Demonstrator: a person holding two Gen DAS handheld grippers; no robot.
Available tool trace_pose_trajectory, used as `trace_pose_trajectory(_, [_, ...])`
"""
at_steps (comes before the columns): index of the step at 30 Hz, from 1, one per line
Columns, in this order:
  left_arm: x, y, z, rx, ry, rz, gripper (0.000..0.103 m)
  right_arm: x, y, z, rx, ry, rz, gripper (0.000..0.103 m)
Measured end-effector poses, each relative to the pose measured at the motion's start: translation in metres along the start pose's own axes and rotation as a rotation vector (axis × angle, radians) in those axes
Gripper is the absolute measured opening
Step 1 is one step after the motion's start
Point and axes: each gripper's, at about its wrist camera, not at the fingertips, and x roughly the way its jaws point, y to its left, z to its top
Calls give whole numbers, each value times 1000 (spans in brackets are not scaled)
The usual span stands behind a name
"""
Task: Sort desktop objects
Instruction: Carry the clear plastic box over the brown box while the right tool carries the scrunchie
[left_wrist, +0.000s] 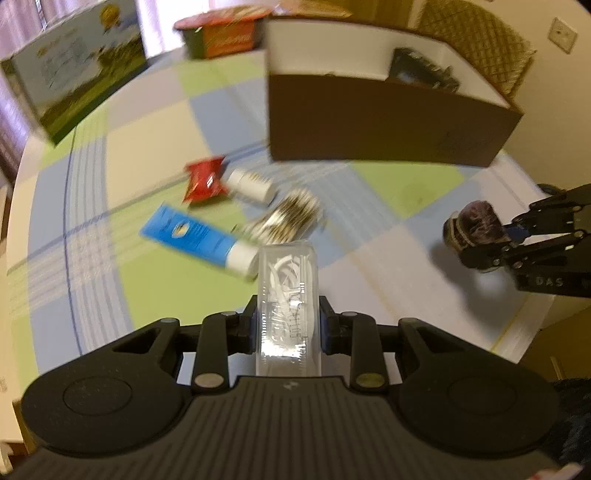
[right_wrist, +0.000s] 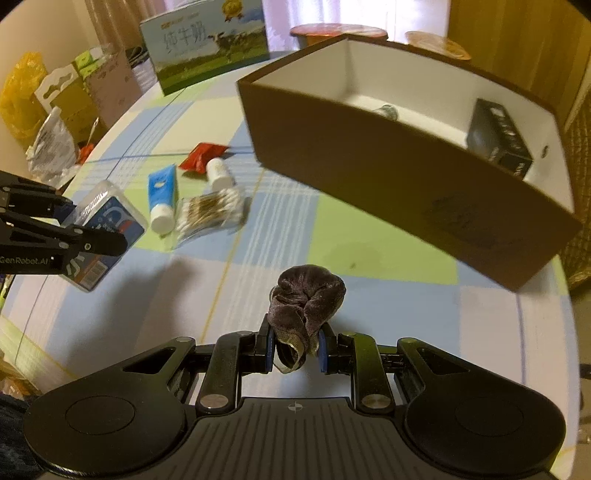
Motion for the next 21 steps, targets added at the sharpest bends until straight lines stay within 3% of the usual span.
trace_pose_trajectory(10, [-11, -30, 48, 66, -89, -41, 25, -30, -39, 24, 11, -70, -13, 19])
trace_pose_trajectory(21, [-20, -45, 121, 91, -216, -22, 25, -58, -84, 85, -8, -200, -45, 19])
